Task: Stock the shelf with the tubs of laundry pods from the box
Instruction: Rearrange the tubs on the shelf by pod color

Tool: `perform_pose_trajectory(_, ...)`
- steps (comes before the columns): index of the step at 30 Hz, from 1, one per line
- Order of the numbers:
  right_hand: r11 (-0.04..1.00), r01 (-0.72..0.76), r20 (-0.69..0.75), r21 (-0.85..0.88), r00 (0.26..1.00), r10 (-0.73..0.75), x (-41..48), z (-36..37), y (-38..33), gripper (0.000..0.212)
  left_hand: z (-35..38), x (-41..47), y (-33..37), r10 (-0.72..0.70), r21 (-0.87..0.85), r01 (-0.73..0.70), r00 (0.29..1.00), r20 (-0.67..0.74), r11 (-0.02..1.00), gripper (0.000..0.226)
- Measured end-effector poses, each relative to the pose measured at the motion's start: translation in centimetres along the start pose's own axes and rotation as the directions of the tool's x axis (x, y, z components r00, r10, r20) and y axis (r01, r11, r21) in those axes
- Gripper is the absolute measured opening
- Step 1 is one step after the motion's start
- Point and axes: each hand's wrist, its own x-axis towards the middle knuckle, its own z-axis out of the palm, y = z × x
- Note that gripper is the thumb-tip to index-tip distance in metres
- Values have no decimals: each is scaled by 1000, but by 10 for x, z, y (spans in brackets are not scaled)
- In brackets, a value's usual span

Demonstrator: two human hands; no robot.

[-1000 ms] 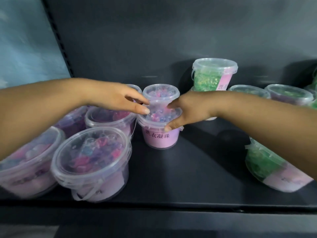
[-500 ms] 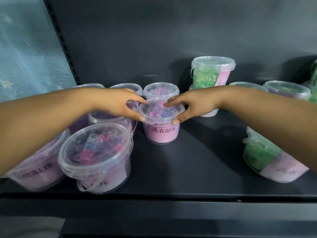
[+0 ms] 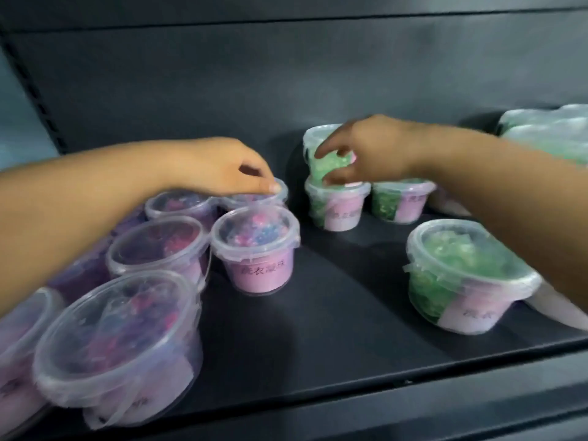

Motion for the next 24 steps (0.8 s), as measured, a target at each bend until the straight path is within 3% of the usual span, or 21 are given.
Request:
perform_pose_trajectory(3,988,-152,-156,-31,977,145,-36,-30,47,45,-6,9,51,131,48,-131,991,-5,990,30)
perform_pose_trajectory(6,936,-350,-244,-24,910,334,-82,-43,111,47,5,18,112,262,84,-272,959,107,959,44)
perform_pose_trajectory(9,858,-513,-146,26,848,510,-118,-36,168,66,38,28,160,298,109,-350,895,333,930,70)
perform_pose_trajectory(13,797,-577,109,180,817,567,-150,-10,219,71,61,52,196,200,102,-265,886,418,959,70)
perform_pose_trajectory(17,839,-485,-30,248,861,507,-159,10,246,55,59,78,215,56,66,-94,897,438,993,63)
perform_pose_trajectory(19,860,-413,-112,301,880,461,-158,16,251,51,60,87,219,9,9,-15,901,435,1000,63)
perform_pose_trajectory(21,849,-332,-158,412,891,425,-158,20,258,49,59,97,224,-26,-52,47,938,344,998,84)
perform_pose_trajectory(23,816,-249,-208,522,890,405,-156,20,260,47,55,109,225,-46,-111,58,993,106,992,105)
perform_pose_trajectory(24,816,-203,-247,542,889,385,-155,17,260,45,50,116,229,-35,-147,30,999,-27,989,103)
